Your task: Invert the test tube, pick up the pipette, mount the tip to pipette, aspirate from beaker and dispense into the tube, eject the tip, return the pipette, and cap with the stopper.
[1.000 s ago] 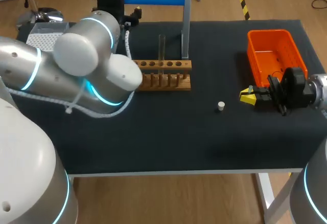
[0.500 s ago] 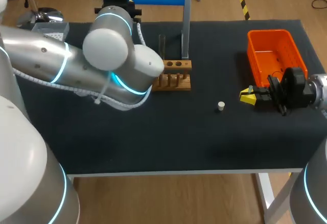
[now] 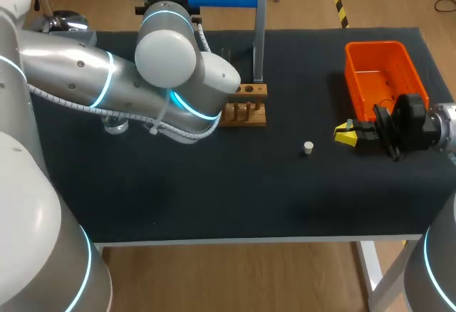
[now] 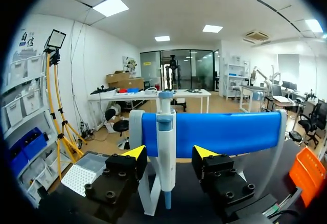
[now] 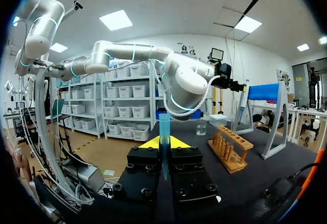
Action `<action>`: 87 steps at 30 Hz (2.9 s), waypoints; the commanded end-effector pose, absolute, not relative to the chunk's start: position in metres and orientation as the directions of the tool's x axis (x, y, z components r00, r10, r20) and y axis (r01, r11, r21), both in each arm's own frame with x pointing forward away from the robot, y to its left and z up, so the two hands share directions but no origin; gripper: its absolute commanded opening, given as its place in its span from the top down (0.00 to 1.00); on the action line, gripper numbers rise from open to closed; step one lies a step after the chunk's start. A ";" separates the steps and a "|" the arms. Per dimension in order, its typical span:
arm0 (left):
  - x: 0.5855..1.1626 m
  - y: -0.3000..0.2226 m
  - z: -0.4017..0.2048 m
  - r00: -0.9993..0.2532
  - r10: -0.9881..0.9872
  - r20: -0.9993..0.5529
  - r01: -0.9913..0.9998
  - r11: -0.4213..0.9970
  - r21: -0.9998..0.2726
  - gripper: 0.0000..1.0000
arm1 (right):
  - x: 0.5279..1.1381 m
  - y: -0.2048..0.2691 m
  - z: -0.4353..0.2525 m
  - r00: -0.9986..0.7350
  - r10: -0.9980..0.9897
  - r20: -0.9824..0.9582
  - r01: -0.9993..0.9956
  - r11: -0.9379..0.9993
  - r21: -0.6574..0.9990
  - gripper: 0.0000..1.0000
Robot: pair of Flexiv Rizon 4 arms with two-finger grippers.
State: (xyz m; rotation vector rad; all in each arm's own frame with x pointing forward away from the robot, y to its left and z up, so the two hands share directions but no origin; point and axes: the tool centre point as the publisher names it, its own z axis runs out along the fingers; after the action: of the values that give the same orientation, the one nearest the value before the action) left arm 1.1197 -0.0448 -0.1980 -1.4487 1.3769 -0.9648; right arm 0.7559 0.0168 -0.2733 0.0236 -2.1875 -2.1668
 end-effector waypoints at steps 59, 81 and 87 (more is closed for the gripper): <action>1.161 -0.036 -0.209 0.004 -1.000 -0.010 -0.283 0.009 -0.959 0.64 | 0.755 0.016 -0.273 -0.998 -0.054 0.033 0.032 0.012 0.999 1.00; 1.157 -0.036 -0.180 0.008 -1.000 -0.015 -0.242 0.013 -0.970 1.00 | 0.755 0.016 -0.273 -0.998 -0.054 0.033 0.032 0.012 0.999 1.00; 1.150 -0.036 -0.160 -0.016 -0.999 -0.038 -0.221 0.040 -0.974 1.00 | 0.755 0.016 -0.273 -0.998 -0.054 0.033 0.032 0.012 0.999 1.00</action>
State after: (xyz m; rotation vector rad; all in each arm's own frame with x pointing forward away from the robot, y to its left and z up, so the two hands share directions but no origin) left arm 1.1560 -0.0400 -0.1701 -1.3300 1.3677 -1.0743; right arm 0.7559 0.0168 -0.2733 0.0237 -2.1875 -2.1668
